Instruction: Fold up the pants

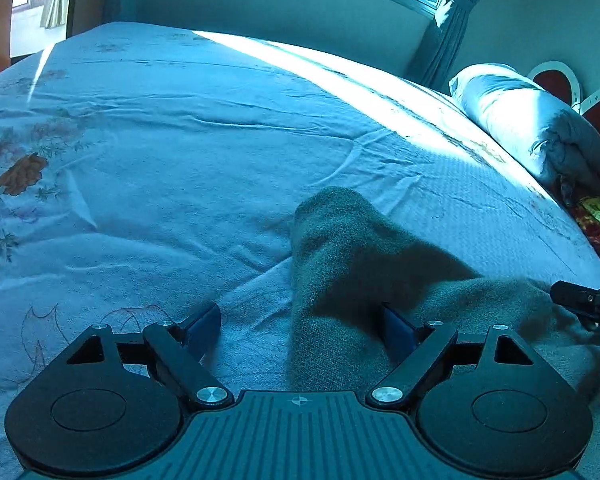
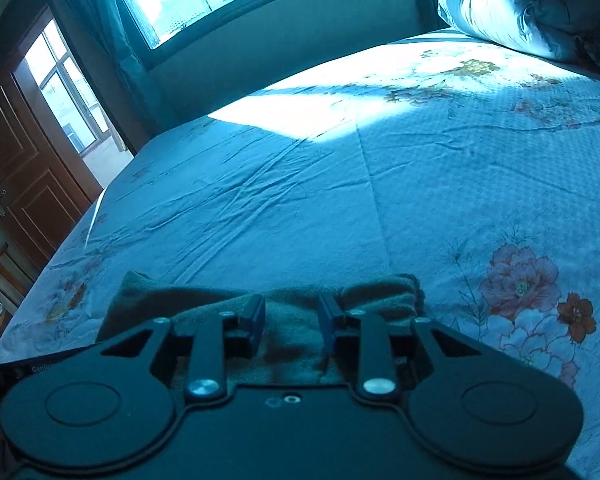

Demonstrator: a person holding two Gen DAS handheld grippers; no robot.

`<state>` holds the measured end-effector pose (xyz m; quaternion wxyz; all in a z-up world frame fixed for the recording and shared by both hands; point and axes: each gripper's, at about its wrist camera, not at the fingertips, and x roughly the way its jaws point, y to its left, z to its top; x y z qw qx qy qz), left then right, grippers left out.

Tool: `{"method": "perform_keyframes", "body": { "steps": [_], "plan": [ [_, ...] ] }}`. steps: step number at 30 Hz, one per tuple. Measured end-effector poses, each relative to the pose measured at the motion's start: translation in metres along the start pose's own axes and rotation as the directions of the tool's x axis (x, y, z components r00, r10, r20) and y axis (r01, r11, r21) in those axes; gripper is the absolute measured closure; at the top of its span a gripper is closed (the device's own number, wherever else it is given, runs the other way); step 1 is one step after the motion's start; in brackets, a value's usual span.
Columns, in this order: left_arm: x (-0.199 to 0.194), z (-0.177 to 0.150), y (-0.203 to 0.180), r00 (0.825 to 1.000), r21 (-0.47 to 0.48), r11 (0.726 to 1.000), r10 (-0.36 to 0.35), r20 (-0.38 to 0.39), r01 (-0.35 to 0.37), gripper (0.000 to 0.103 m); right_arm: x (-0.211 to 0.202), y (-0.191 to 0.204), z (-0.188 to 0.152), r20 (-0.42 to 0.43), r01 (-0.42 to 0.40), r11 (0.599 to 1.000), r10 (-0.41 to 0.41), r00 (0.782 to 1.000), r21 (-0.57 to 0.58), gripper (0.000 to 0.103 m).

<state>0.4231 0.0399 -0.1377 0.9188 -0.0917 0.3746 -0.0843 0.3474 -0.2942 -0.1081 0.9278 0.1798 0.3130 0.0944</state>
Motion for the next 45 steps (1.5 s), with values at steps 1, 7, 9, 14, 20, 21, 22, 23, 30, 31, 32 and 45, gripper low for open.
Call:
{"method": "perform_keyframes", "body": {
  "steps": [1, 7, 9, 14, 20, 21, 22, 23, 30, 31, 32, 45],
  "plan": [
    [-0.007, -0.001, -0.001, 1.000, 0.003, 1.000, 0.012, 0.009, -0.012, 0.018, -0.012, 0.001, 0.000, 0.031, -0.003, 1.000, 0.003, 1.000, -0.006, 0.068],
    [-0.048, -0.021, 0.007, 1.000, 0.040, 0.999, 0.023, 0.016, -0.024, 0.014, -0.077, -0.021, -0.014, 0.141, -0.040, 0.999, 0.036, 0.989, 0.026, 0.042],
    [-0.056, -0.029, 0.013, 1.000, 0.021, 1.000, 0.019, 0.014, -0.019, 0.012, -0.088, -0.033, -0.021, 0.137, -0.019, 0.999, 0.012, 0.991, 0.050, 0.036],
    [-0.069, -0.044, 0.017, 1.000, -0.011, 1.000, 0.009, 0.009, -0.009, 0.011, -0.099, -0.049, -0.037, 0.091, 0.031, 0.997, -0.037, 0.995, 0.068, 0.035],
    [-0.081, -0.057, 0.015, 1.000, -0.043, 0.999, -0.008, -0.004, 0.008, 0.009, -0.105, -0.051, -0.046, 0.074, 0.010, 0.995, -0.017, 0.997, 0.095, 0.025],
    [-0.082, -0.059, 0.015, 1.000, -0.048, 0.999, -0.011, -0.006, 0.011, 0.008, -0.104, -0.053, -0.047, 0.068, -0.002, 0.994, -0.006, 0.998, 0.109, 0.024],
    [-0.083, -0.061, 0.015, 1.000, -0.052, 0.999, -0.010, -0.010, 0.010, 0.004, -0.105, -0.055, -0.048, 0.063, -0.014, 0.992, 0.006, 0.998, 0.127, 0.022],
    [-0.084, -0.063, 0.015, 1.000, -0.051, 0.999, -0.005, -0.012, 0.005, 0.002, -0.105, -0.056, -0.049, 0.061, -0.021, 0.990, 0.013, 0.998, 0.141, 0.021],
    [-0.088, -0.072, 0.015, 1.000, -0.059, 0.998, -0.015, -0.018, 0.014, 0.000, -0.100, -0.067, -0.054, 0.031, -0.047, 0.974, 0.041, 0.999, 0.223, 0.013],
    [-0.087, -0.072, 0.017, 0.999, -0.077, 0.997, -0.029, -0.017, 0.028, 0.000, -0.097, -0.071, -0.056, 0.021, -0.051, 0.969, 0.048, 0.999, 0.240, 0.012],
    [-0.086, -0.072, 0.021, 0.999, -0.097, 0.994, -0.049, -0.019, 0.047, 0.000, -0.094, -0.075, -0.057, 0.011, -0.066, 0.962, 0.066, 0.998, 0.266, 0.012],
    [-0.033, -0.055, 0.054, 0.920, -0.338, 0.879, -0.383, -0.079, 0.337, 0.000, -0.045, -0.093, -0.065, -0.066, -0.224, 0.882, 0.274, 0.959, 0.414, 0.022]
  ]
}}
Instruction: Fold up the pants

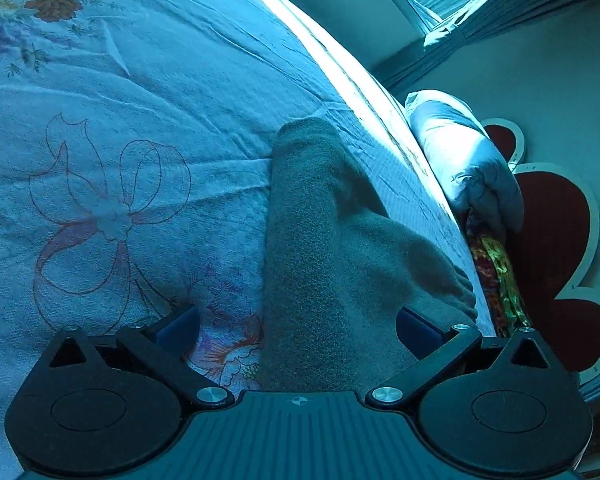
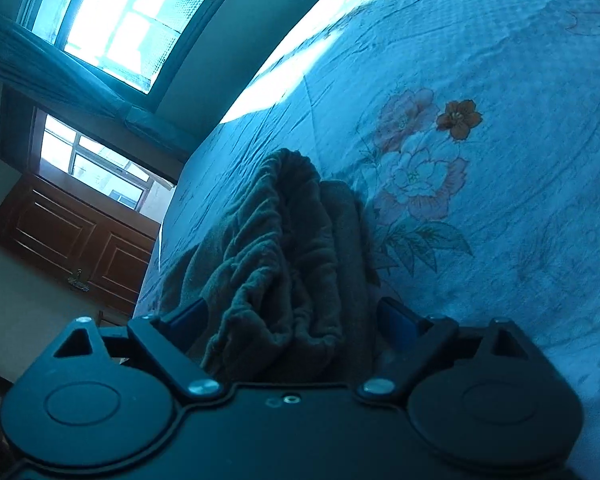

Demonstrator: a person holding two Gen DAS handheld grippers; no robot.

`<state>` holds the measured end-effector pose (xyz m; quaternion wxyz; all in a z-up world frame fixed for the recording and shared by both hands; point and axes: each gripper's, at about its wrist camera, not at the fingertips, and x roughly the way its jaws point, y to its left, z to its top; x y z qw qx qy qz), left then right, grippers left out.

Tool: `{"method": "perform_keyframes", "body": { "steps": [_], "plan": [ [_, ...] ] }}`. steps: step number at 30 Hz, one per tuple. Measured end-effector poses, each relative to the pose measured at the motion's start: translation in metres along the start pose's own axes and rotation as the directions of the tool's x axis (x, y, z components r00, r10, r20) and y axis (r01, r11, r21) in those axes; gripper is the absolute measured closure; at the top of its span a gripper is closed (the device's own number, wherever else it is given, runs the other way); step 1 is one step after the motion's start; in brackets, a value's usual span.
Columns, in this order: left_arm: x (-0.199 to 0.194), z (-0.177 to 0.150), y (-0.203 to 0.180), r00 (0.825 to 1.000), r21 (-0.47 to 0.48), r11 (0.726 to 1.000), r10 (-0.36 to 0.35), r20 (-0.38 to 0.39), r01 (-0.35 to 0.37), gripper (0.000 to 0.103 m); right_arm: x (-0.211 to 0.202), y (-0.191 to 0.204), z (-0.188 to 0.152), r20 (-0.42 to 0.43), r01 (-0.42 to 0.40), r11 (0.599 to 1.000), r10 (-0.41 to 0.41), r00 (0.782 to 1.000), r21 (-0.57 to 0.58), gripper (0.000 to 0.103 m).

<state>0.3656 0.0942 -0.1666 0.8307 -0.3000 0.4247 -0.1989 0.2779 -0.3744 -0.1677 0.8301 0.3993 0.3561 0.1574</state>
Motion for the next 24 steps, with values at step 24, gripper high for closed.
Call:
{"method": "perform_keyframes", "body": {
  "steps": [24],
  "plan": [
    [0.031, 0.019, 0.028, 0.984, -0.099, 0.983, -0.160, -0.078, 0.152, 0.026, 0.008, -0.027, 0.008, -0.056, -0.133, 0.986, 0.140, 0.989, 0.104, 0.043]
  ]
}}
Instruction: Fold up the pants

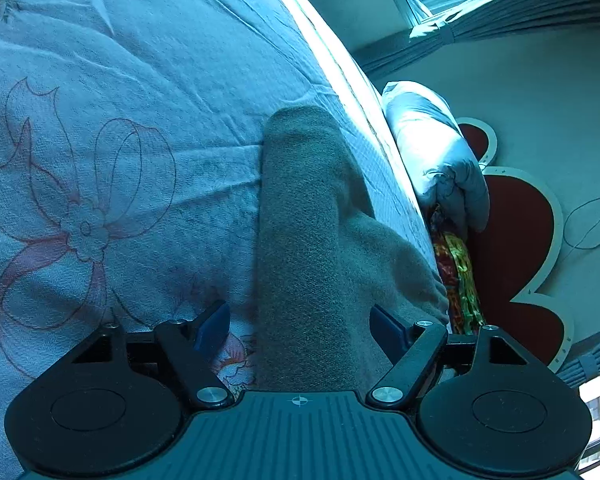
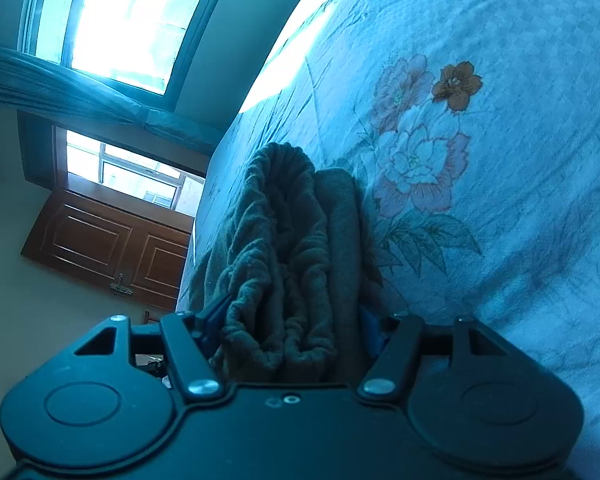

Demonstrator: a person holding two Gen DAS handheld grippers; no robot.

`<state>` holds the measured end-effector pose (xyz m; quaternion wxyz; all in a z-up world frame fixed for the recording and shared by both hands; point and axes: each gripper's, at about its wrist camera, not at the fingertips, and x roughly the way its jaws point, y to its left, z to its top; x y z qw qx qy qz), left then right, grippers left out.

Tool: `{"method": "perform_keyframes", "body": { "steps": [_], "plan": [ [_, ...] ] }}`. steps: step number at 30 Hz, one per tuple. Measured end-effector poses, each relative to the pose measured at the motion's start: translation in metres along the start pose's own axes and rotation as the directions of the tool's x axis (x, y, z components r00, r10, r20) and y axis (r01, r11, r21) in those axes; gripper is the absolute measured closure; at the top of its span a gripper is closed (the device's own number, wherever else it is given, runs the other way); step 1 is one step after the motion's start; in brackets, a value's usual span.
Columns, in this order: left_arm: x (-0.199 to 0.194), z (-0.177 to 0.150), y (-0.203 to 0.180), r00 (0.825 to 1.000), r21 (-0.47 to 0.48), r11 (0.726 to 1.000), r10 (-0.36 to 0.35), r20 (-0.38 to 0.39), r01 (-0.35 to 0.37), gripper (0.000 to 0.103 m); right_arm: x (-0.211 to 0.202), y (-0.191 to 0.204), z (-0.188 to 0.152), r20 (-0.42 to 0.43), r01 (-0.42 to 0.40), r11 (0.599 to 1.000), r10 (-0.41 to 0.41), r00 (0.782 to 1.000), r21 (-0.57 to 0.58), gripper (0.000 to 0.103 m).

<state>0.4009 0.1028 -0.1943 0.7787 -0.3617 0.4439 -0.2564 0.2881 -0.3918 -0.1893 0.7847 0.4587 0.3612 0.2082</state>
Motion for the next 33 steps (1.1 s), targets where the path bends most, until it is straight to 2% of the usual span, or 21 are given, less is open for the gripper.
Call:
{"method": "perform_keyframes", "body": {
  "steps": [3, 6, 7, 8, 10, 11, 13, 15, 16, 19, 22, 27, 31, 33],
  "plan": [
    [0.010, 0.002, -0.008, 1.000, 0.024, 1.000, 0.009, -0.002, -0.009, 0.026, 0.021, 0.010, -0.001, -0.023, 0.007, 1.000, -0.007, 1.000, -0.028, 0.041],
    [0.024, 0.001, -0.011, 0.997, -0.007, 0.997, -0.082, -0.014, 0.081, 0.026, 0.035, 0.013, 0.000, -0.025, 0.006, 1.000, -0.007, 1.000, -0.024, 0.041],
    [0.028, -0.001, -0.011, 0.994, -0.010, 0.994, -0.110, -0.016, 0.110, 0.031, 0.036, 0.013, 0.000, -0.024, 0.007, 1.000, -0.008, 1.000, -0.019, 0.042],
    [0.030, -0.004, -0.009, 0.993, -0.015, 0.993, -0.120, -0.017, 0.120, 0.047, 0.035, 0.013, 0.001, -0.024, 0.009, 1.000, -0.009, 1.000, -0.012, 0.044],
    [0.031, -0.009, 0.002, 0.988, -0.080, 0.985, -0.151, 0.010, 0.152, 0.067, 0.030, 0.015, 0.001, -0.016, 0.003, 1.000, -0.004, 1.000, -0.018, 0.056],
    [0.030, -0.013, 0.008, 0.982, -0.104, 0.976, -0.186, 0.033, 0.189, 0.070, 0.027, 0.016, 0.000, -0.017, -0.006, 0.999, 0.006, 1.000, -0.034, 0.058],
    [0.026, -0.019, 0.011, 0.968, -0.119, 0.962, -0.242, 0.065, 0.248, 0.072, 0.021, 0.019, -0.001, -0.015, -0.035, 0.998, 0.034, 0.999, -0.056, 0.060],
    [0.019, -0.024, 0.007, 0.941, -0.117, 0.936, -0.321, 0.104, 0.332, 0.072, 0.015, 0.026, 0.001, -0.004, -0.078, 0.994, 0.078, 0.997, -0.074, 0.062],
    [0.016, -0.023, 0.002, 0.935, -0.107, 0.932, -0.336, 0.113, 0.347, 0.072, 0.015, 0.032, 0.004, -0.003, -0.091, 0.992, 0.091, 0.996, -0.084, 0.062],
    [0.008, -0.015, -0.010, 0.931, -0.076, 0.933, -0.341, 0.129, 0.352, 0.072, 0.021, 0.053, 0.018, -0.014, -0.114, 0.984, 0.113, 0.993, -0.136, 0.062],
    [-0.005, 0.009, -0.014, 0.924, -0.056, 0.932, -0.344, 0.165, 0.357, 0.072, 0.039, 0.074, 0.040, -0.034, -0.151, 0.975, 0.148, 0.988, -0.163, 0.062],
    [-0.026, 0.061, -0.007, 0.922, -0.028, 0.944, -0.315, 0.226, 0.329, 0.072, 0.103, 0.104, 0.081, -0.092, -0.210, 0.959, 0.195, 0.976, -0.191, 0.062],
    [-0.035, 0.103, 0.019, 0.930, -0.038, 0.961, -0.253, 0.268, 0.272, 0.072, 0.171, 0.100, 0.107, -0.126, -0.235, 0.963, 0.219, 0.968, -0.131, 0.062],
    [-0.029, 0.114, 0.040, 0.939, -0.082, 0.969, -0.204, 0.278, 0.235, 0.072, 0.198, 0.080, 0.111, -0.152, -0.207, 0.973, 0.191, 0.970, -0.100, 0.059]
  ]
}}
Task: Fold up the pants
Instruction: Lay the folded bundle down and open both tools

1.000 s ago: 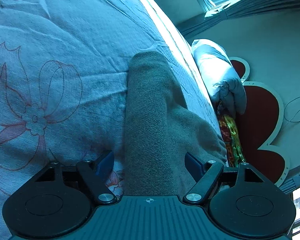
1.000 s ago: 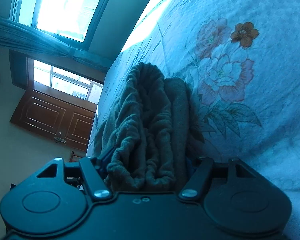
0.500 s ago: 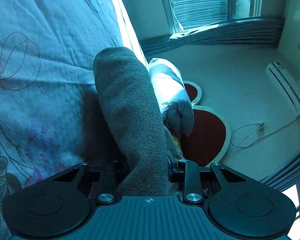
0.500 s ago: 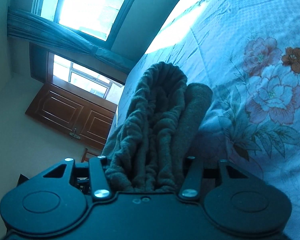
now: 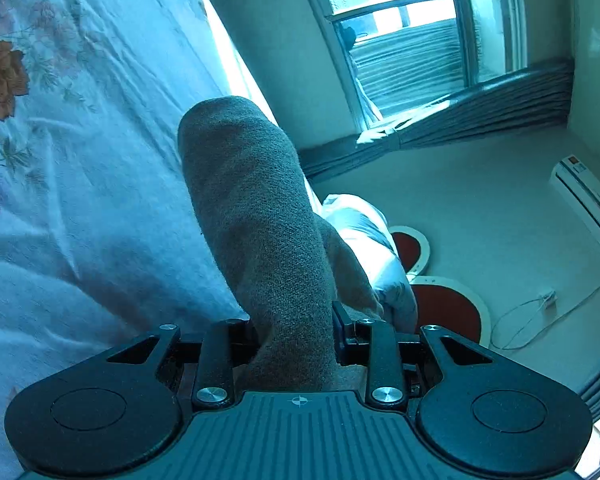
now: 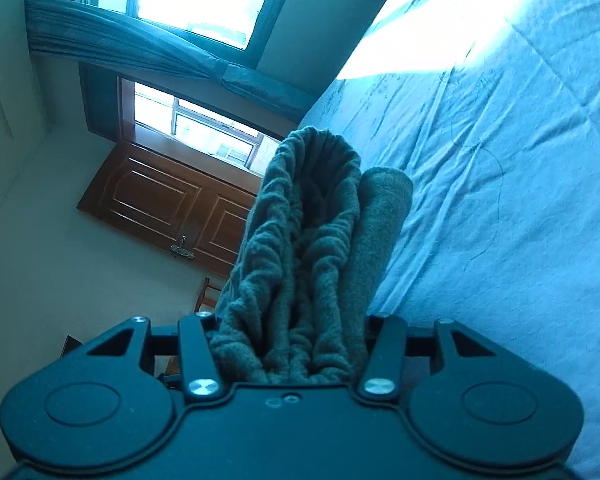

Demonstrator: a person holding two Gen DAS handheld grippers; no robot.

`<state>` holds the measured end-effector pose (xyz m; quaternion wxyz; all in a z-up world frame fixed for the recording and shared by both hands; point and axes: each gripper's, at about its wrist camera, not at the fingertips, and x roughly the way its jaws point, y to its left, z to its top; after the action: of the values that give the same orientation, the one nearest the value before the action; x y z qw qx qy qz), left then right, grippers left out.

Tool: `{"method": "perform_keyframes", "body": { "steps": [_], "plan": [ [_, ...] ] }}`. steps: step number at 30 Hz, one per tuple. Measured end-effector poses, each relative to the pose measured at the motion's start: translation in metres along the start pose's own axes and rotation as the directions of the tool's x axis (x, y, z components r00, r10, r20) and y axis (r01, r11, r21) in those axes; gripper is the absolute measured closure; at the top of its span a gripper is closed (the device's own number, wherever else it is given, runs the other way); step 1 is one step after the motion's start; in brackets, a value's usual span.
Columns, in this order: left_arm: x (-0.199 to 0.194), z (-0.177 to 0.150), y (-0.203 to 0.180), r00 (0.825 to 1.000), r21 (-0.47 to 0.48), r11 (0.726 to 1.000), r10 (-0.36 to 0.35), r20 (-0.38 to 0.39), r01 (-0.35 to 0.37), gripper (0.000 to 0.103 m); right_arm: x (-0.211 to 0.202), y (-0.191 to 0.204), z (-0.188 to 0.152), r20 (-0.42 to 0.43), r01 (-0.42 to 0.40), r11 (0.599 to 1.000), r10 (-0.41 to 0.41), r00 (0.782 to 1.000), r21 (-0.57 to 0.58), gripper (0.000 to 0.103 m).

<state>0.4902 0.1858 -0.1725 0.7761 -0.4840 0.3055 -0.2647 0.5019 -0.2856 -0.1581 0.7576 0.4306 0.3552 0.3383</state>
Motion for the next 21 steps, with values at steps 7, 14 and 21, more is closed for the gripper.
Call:
{"method": "perform_keyframes", "body": {
  "steps": [7, 14, 21],
  "plan": [
    [-0.031, -0.006, 0.039, 0.989, -0.003, 0.990, 0.144, 0.031, -0.144, 0.056, -0.027, -0.036, -0.014, -0.009, 0.077, 0.997, -0.077, 0.997, 0.000, 0.048],
    [-0.052, -0.022, -0.031, 0.905, 0.338, 0.839, 0.393, 0.164, -0.426, 0.016, -0.043, 0.049, -0.034, 0.137, 0.290, 0.908, -0.260, 0.956, -0.301, 0.011],
    [-0.041, -0.051, -0.037, 0.784, 0.460, 0.650, 0.586, 0.204, -0.605, 0.003, -0.035, 0.046, -0.054, 0.153, 0.540, 0.788, -0.519, 0.841, -0.295, 0.006]
  ]
}}
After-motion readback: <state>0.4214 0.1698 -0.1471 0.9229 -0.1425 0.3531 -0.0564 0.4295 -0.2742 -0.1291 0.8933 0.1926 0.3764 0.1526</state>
